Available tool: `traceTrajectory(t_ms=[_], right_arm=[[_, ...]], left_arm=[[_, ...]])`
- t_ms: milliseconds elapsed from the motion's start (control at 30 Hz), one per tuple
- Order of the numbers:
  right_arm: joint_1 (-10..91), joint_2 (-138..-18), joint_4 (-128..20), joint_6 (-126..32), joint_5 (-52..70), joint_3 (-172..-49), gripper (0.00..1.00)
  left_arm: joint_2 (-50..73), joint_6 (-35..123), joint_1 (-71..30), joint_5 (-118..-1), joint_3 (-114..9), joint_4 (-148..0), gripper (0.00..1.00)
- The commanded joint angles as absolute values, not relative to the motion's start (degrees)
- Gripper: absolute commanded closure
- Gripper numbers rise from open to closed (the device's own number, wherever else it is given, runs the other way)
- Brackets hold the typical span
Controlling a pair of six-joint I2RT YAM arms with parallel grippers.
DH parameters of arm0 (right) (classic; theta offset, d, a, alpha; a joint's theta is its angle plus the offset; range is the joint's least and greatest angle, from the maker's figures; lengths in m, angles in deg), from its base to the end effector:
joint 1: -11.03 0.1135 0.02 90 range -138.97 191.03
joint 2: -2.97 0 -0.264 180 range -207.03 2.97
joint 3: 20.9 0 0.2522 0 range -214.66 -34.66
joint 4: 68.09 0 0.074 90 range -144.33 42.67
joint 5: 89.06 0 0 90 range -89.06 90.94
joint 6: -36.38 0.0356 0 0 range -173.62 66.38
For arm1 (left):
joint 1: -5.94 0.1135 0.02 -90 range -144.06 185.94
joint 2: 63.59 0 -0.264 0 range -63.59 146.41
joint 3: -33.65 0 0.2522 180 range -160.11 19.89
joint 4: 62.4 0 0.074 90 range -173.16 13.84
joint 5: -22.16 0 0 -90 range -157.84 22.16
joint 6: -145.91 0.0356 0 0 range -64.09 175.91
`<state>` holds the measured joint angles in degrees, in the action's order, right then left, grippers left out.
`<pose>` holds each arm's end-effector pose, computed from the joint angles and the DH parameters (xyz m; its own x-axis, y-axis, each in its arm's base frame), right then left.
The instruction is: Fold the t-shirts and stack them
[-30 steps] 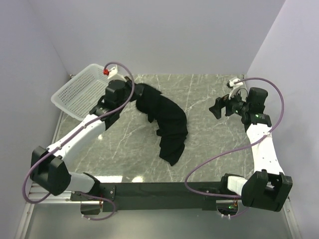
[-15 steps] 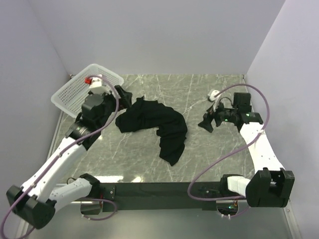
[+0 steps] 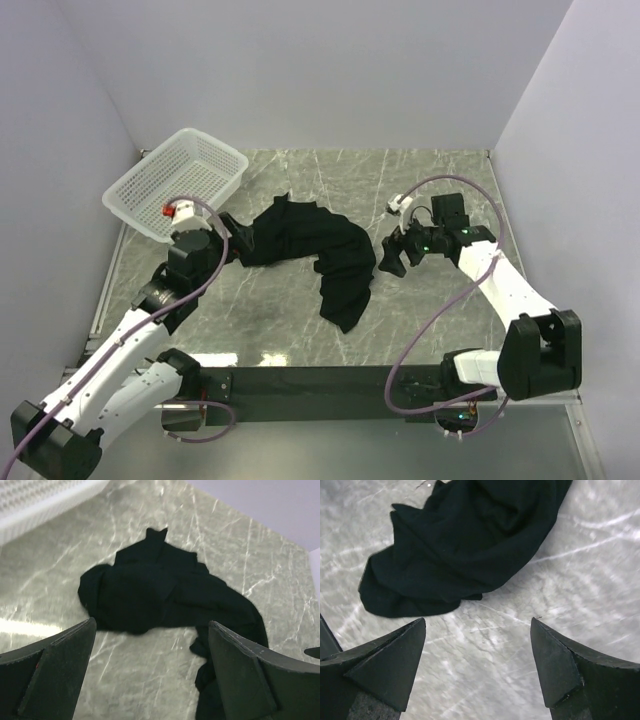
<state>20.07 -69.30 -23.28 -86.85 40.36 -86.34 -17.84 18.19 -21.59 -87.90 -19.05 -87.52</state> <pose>0.2463 0.0621 0.2554 -0.3680 -0.4872 -0.7920 -0.8514 0.5189 0.0764 0.1725 -0.0762 0.2996 -0.3076 -0.4878 -0.8170 -0.0543 0.8662 -0.4967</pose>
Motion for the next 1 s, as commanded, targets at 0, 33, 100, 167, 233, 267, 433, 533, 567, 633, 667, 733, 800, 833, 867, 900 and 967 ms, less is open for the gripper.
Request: traceTrajectory(t_ms=[0, 33, 100, 167, 233, 267, 433, 533, 567, 633, 667, 733, 800, 833, 867, 900, 967], right_arm=[[21.22, -71.64, -28.74, -75.36, 38.03, -86.16, 0.09], [21.31, -73.56, -28.92, -73.59, 38.11, -86.6, 0.09], [21.4, -76.03, -29.19, -68.59, 38.11, -88.26, 0.1], [21.31, -79.72, -28.93, -64.81, 38.81, -89.49, 0.12], [21.31, -83.31, -28.58, -62.94, 39.51, -91.25, 0.14], [21.31, -84.29, -28.4, -61.37, 39.61, -91.78, 0.16], [21.4, -87.99, -30.33, -58.1, 40.58, -93.28, 0.18], [21.58, -88.69, -31.74, -57.57, 41.1, -93.19, 0.19], [21.4, -89.05, -31.91, -57.4, 41.1, -93.1, 0.2], [21.4, -90.19, -31.74, -57.48, 42.41, -93.37, 0.23], [21.49, -90.37, -31.65, -57.31, 42.59, -93.54, 0.26], [21.4, -90.72, -31.91, -57.31, 43.56, -93.46, 0.28], [21.49, -90.81, -32.0, -57.31, 43.83, -93.37, 0.3], [21.4, -90.81, -32.0, -57.4, 44.0, -93.37, 0.32], [21.4, -90.9, -32.09, -57.4, 44.09, -93.45, 0.35], [21.4, -90.9, -32.26, -57.4, 44.26, -93.37, 0.37], [21.49, -90.98, -32.27, -57.4, 44.61, -93.72, 0.43]], left_arm=[[-20.26, 12.32, -20.87, -88.32, -15.81, -87.32, 0.01], [-20.44, 11.53, -20.69, -88.15, -15.19, -87.32, 0.01], [-20.09, 9.42, -20.08, -86.58, -13.17, -86.63, 0.01], [-19.3, 7.67, -19.55, -85.43, -11.94, -85.22, 0.01], [-18.68, 6.87, -19.38, -84.55, -10.62, -84.34, 0.0], [-18.07, 6.17, -19.29, -84.46, -10.26, -84.07, 0.01], [-16.05, 4.76, -17.8, -83.14, -7.63, -80.83, 0.01], [-13.51, 4.41, -15.69, -80.69, -6.22, -77.4, 0.01], [-12.71, 4.32, -14.55, -80.15, -5.69, -75.04, 0.01], [-10.87, 4.23, -13.49, -78.84, -5.34, -73.36, 0.0], [-8.77, 4.32, -12.62, -77.44, -5.25, -72.22, 0.01], [-5.17, 5.19, -11.38, -76.11, -5.6, -69.58, 0.02], [-2.7, 6.07, -10.68, -74.0, -7.09, -68.09, 0.04], [-0.07, 6.86, -10.32, -73.3, -7.62, -67.55, 0.05], [1.26, 7.21, -9.8, -72.07, -8.75, -67.03, 0.06], [2.66, 7.56, -9.53, -71.37, -9.29, -66.5, 0.07], [7.06, 8.18, -8.92, -70.31, -10.95, -65.27, 0.12]])
